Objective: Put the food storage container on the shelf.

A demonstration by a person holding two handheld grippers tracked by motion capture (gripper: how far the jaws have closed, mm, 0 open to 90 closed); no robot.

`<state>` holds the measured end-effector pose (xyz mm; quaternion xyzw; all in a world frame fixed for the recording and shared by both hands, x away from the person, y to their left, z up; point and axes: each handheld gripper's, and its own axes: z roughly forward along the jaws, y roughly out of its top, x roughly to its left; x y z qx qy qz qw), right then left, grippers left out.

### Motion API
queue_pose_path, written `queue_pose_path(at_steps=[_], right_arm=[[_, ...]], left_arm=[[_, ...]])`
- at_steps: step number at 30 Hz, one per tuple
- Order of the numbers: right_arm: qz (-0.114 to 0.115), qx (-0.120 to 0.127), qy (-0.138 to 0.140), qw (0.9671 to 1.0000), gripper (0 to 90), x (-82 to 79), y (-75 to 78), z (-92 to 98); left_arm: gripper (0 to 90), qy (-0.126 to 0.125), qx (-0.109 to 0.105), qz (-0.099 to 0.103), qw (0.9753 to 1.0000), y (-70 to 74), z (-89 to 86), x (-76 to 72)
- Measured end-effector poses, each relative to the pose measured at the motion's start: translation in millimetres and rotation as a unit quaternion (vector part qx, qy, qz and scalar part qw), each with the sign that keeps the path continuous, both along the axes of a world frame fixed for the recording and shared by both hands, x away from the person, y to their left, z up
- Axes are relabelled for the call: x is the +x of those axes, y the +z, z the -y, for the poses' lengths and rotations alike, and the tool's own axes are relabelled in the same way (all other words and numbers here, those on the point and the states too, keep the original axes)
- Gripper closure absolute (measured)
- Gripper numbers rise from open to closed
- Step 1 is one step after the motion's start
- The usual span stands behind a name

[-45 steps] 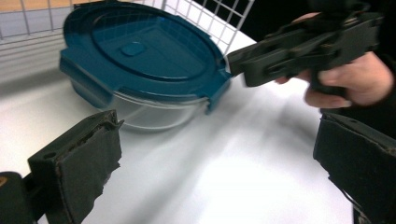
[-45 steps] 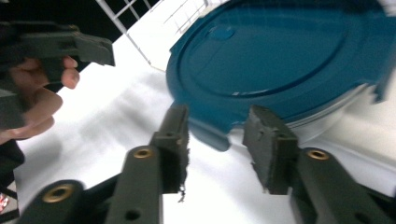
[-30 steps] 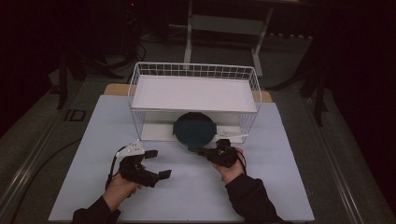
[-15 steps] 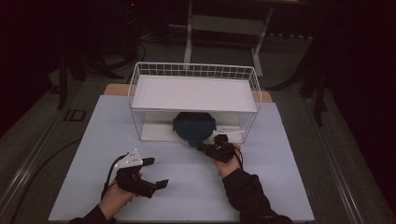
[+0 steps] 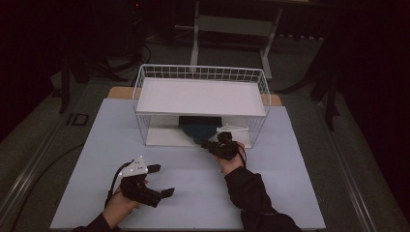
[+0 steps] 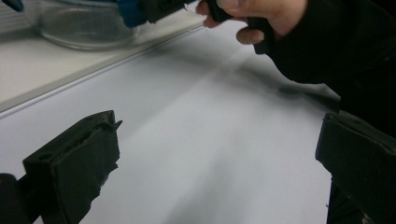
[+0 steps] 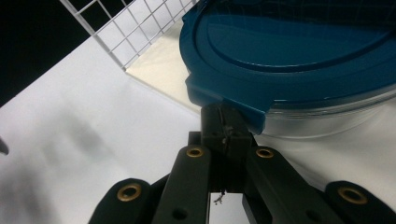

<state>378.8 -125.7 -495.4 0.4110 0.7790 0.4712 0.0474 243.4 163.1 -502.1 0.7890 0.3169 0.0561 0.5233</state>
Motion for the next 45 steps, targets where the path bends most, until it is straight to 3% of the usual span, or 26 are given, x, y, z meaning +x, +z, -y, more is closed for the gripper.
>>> queue_pose_path(at_steps=[7, 11, 13, 16, 20, 21, 22, 23, 25, 29, 32, 37, 40, 41, 45], right_arm=[[-0.005, 0.014, -0.003, 0.9999, 90.0, 6.9, -1.5, -0.9], [-0.012, 0.016, -0.006, 0.9998, 90.0, 4.2, -1.1, -2.1], [-0.005, 0.013, 0.002, 0.9999, 88.8, -0.8, 0.9, -1.7], [-0.004, 0.019, 0.011, 0.9997, 75.5, -6.7, 4.5, 2.1], [0.009, 0.038, 0.019, 0.9991, 47.3, -14.6, 9.9, 9.6], [0.009, 0.038, 0.019, 0.9991, 47.3, -14.6, 9.9, 9.6], [0.014, 0.044, 0.025, 0.9986, 37.6, -16.7, 11.3, 10.9], [0.015, 0.051, 0.043, 0.9976, 21.7, -22.3, 14.4, 14.7], [0.025, 0.04, 0.053, 0.9975, 15.8, -27.3, 15.6, 15.1], [0.033, 0.02, 0.066, 0.9971, 13.6, -37.9, 14.6, 18.1], [0.036, 0.021, 0.066, 0.997, 14.0, -42.8, 14.1, 22.1], [0.061, 0.018, 0.052, 0.9966, 14.8, -61.2, 16.9, 38.1], [0.06, 0.021, 0.052, 0.9966, 14.8, -63.4, 17.1, 40.4], [0.065, 0.021, 0.051, 0.9963, 14.8, -73.2, 16.6, 50.8], [0.069, 0.019, 0.049, 0.9962, 15.2, -81.7, 15.2, 60.4]], left_arm=[[0.0, -0.003, -0.004, 0.003, 1.0, 0.5, 0.9, -0.2], [0.0, -0.006, 0.0, 0.002, 1.0, -0.6, 0.9, 0.1], [0.0, -0.007, -0.001, 0.002, 1.0, -0.4, 1.1, -0.2], [0.0, -0.008, -0.005, 0.003, 0.9999, 1.0, 1.4, -0.7], [0.0, -0.013, -0.009, 0.006, 0.9999, 3.2, 2.0, -2.0], [0.0, -0.013, -0.009, 0.006, 0.9999, 3.2, 2.0, -2.0], [0.0, -0.015, -0.01, 0.005, 0.9998, 3.7, 2.2, -2.4], [0.0, -0.016, -0.01, 0.005, 0.9998, 3.8, 2.0, -2.5], [0.0, -0.017, -0.012, 0.005, 0.9998, 4.0, 1.9, -2.5], [0.0, -0.017, -0.012, 0.006, 0.9998, 4.8, 1.9, -3.0], [0.0, -0.018, -0.012, 0.007, 0.9997, 5.2, 1.6, -3.5], [0.0, -0.02, -0.007, 0.01, 0.9997, 4.9, 1.8, -4.6], [0.0, -0.021, -0.008, 0.011, 0.9997, 5.8, 1.9, -5.3], [0.0, -0.02, -0.008, 0.013, 0.9997, 6.1, 2.2, -5.9], [0.0, -0.024, -0.004, 0.013, 0.9996, 5.9, 2.8, -6.8]])
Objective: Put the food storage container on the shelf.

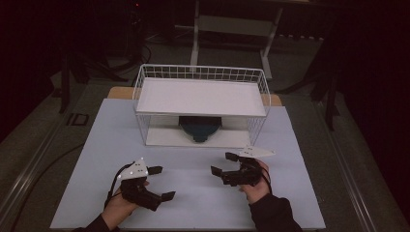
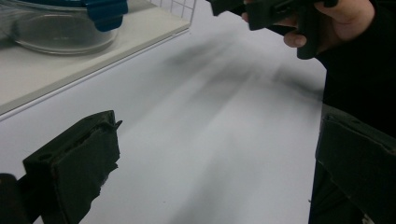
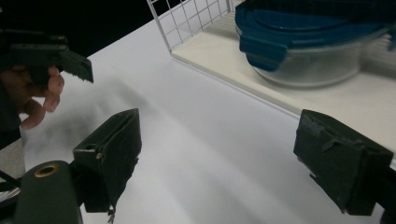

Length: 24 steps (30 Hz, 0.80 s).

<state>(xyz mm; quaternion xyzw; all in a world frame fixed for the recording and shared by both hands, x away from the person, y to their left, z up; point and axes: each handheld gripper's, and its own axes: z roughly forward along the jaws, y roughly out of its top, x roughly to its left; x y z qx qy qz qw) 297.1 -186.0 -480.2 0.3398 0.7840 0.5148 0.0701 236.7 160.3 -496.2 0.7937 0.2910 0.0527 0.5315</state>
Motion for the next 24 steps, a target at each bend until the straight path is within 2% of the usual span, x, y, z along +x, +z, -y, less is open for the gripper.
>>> queue_pose_path(at_steps=[4, 7, 11, 24], right_arm=[[-0.003, 0.002, -0.003, 1.0, 15.5, -12.1, -3.1, 16.9], [-0.005, 0.004, -0.002, 1.0, 15.4, -13.8, -3.3, 19.1], [0.013, 0.0, 0.005, 0.9999, 15.4, -27.5, 0.1, 33.4], [0.024, -0.008, -0.018, 0.9995, 15.5, -57.2, -5.7, 64.8]], left_arm=[[0.0, -0.001, 0.001, 0.0, 1.0, -0.3, 0.3, -1.1], [0.0, -0.001, -0.002, 0.0, 1.0, 0.1, -0.7, -1.4], [0.0, 0.0, -0.002, 0.0, 1.0, 0.3, -1.9, -0.9], [0.0, -0.005, -0.003, 0.006, 1.0, 1.7, -1.8, -1.7]])
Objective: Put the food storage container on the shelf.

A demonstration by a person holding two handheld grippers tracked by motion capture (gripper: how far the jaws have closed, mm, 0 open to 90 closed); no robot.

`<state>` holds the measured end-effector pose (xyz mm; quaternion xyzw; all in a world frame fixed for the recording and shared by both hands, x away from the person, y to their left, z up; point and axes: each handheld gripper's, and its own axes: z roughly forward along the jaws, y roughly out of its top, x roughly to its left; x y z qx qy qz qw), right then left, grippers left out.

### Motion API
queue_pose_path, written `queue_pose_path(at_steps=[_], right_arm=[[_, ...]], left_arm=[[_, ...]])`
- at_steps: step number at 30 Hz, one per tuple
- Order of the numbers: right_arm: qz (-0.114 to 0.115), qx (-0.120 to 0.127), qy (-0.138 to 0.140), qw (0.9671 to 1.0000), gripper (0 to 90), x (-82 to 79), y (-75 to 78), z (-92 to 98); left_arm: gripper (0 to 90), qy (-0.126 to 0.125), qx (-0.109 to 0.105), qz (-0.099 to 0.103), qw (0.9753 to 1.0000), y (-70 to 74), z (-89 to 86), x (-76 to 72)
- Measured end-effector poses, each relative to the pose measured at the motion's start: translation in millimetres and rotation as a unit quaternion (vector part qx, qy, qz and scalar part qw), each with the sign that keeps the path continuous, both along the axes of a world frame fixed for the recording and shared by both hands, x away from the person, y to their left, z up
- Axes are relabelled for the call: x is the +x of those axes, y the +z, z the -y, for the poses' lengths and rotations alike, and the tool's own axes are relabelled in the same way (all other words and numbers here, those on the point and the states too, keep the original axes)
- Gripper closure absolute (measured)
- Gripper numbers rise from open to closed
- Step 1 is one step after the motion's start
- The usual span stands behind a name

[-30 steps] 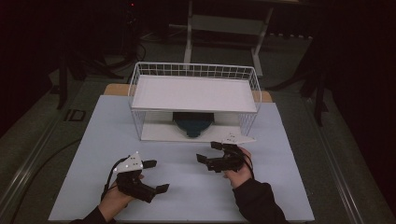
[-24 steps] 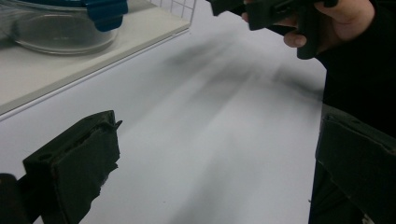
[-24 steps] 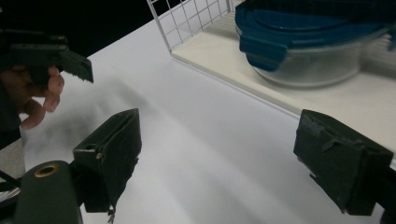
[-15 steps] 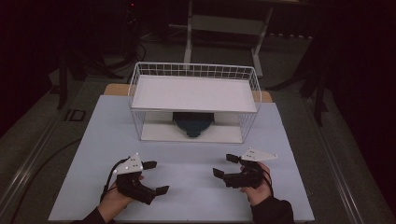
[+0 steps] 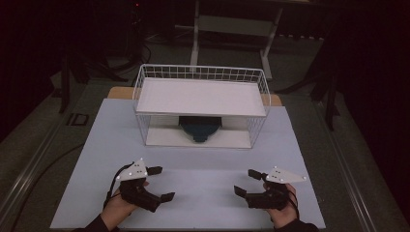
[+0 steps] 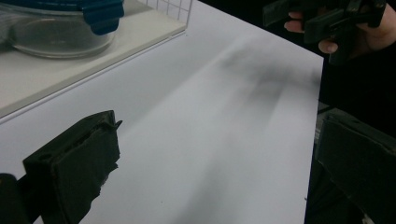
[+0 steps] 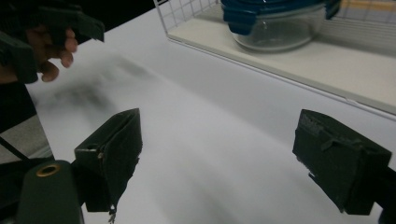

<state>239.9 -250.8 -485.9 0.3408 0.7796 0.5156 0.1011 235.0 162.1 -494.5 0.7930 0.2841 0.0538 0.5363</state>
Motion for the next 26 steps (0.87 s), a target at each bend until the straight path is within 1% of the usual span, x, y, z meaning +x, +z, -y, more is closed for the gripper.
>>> queue_pose_path(at_steps=[1, 7, 9, 15, 18, 22, 26], right_arm=[[-0.003, 0.0, 0.002, 1.0, 15.5, -0.7, -2.0, 2.0], [-0.012, -0.016, 0.001, 0.9998, 16.0, -3.2, -12.7, 10.6], [-0.015, -0.016, 0.005, 0.9997, 16.0, -4.0, -15.1, 12.8], [-0.018, -0.031, 0.016, 0.9992, 16.1, -6.3, -24.6, 15.5], [-0.02, -0.029, 0.017, 0.9992, 16.0, -5.1, -25.8, 15.6], [-0.021, -0.038, 0.021, 0.9988, 16.0, -3.2, -29.2, 15.0], [-0.024, -0.037, 0.024, 0.9987, 16.0, -2.2, -30.7, 14.7]], left_arm=[[0.0, 0.0, -0.001, 0.0, 1.0, -0.2, -0.1, 0.0], [0.0, 0.0, -0.004, 0.0, 1.0, -0.3, -1.2, 0.0], [0.0, 0.0, -0.005, -0.003, 1.0, -0.7, -1.0, 0.2], [0.0, -0.002, -0.003, -0.001, 1.0, -1.5, 0.6, -0.1], [0.0, -0.003, -0.004, 0.001, 1.0, -1.4, 1.1, 0.2], [0.0, -0.004, 0.0, 0.004, 1.0, -1.3, 2.4, -0.1], [0.0, -0.005, 0.0, 0.006, 1.0, -1.3, 2.1, -0.2]])
